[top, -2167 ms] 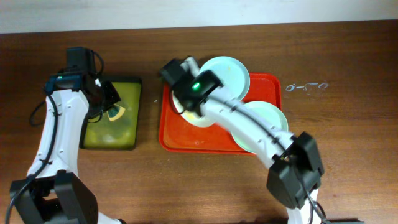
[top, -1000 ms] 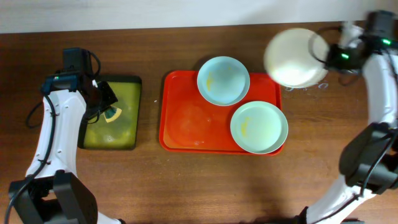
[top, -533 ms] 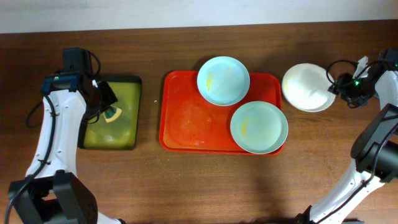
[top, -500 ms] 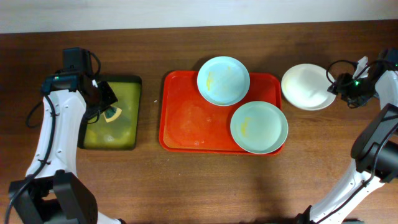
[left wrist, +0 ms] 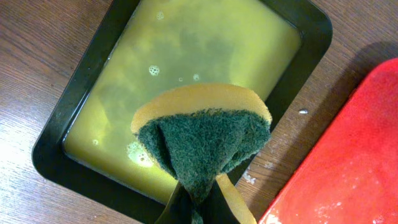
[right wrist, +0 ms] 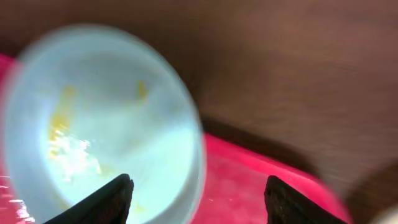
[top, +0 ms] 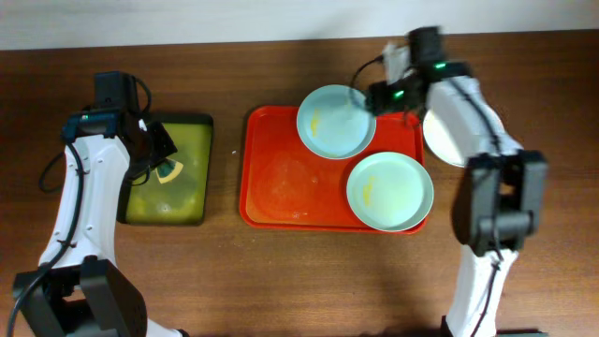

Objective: Clean dirty plates on tray and stack at the side
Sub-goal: 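Move the right gripper to grip the rim of the top blue plate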

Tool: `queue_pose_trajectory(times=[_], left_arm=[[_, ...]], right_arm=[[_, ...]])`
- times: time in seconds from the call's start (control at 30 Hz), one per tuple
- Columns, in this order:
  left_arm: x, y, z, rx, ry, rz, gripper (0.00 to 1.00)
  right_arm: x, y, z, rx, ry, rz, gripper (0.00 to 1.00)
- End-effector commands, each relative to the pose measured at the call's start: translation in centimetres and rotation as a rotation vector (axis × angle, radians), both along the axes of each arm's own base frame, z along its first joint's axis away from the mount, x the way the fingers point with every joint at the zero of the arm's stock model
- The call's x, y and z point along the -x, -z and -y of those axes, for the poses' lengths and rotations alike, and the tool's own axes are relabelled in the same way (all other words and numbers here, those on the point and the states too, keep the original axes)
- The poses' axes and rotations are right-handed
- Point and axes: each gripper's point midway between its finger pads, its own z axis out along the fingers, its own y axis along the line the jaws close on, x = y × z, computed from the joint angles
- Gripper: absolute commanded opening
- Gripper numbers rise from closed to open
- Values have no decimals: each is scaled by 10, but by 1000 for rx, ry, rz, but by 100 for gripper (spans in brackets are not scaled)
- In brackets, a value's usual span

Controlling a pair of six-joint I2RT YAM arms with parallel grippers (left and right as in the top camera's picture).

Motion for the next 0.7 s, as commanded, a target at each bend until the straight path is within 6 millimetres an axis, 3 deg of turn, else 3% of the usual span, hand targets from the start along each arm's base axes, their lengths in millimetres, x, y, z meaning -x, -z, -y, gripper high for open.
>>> queue_pose_trajectory(times=[0.0, 0.07, 0.1, 0.13, 0.17, 0.27, 0.37, 0.47, 0.5, 0.57, 0.67], left_arm=[[-2, -10, -3, -17, 9, 28, 0], [-2, -10, -1, -16, 14, 28, 0], [-3, -10, 1, -17, 20, 28, 0], [-3, -10, 1, -17, 20, 28, 0], [-3, -10, 1, -17, 20, 28, 0], [-3, -9, 2, -14, 22, 27, 0], [-5, -10, 9, -14, 41, 31, 0], [-10, -10, 44, 26, 127, 48, 0], [-12, -10, 55, 33, 154, 54, 0], [-24, -5, 97, 43, 243, 86, 0], [-34, 12, 133, 76, 249, 86, 0]], right_arm=[[0, 34, 1, 108, 0, -30, 69], [2, 45, -5, 111, -13, -45, 67], [3, 47, -5, 109, -10, -50, 60], [3, 47, -5, 109, -9, -50, 49], [3, 47, -6, 106, -11, -51, 29], [11, 44, -29, -21, -67, -80, 4], [24, 40, -57, -143, -100, -131, 4], [58, 44, -91, -160, -173, -236, 4], [63, 45, -96, -150, -183, -248, 4], [69, 53, -91, -41, -177, -260, 4], [74, 55, -91, -33, -159, -282, 4]])
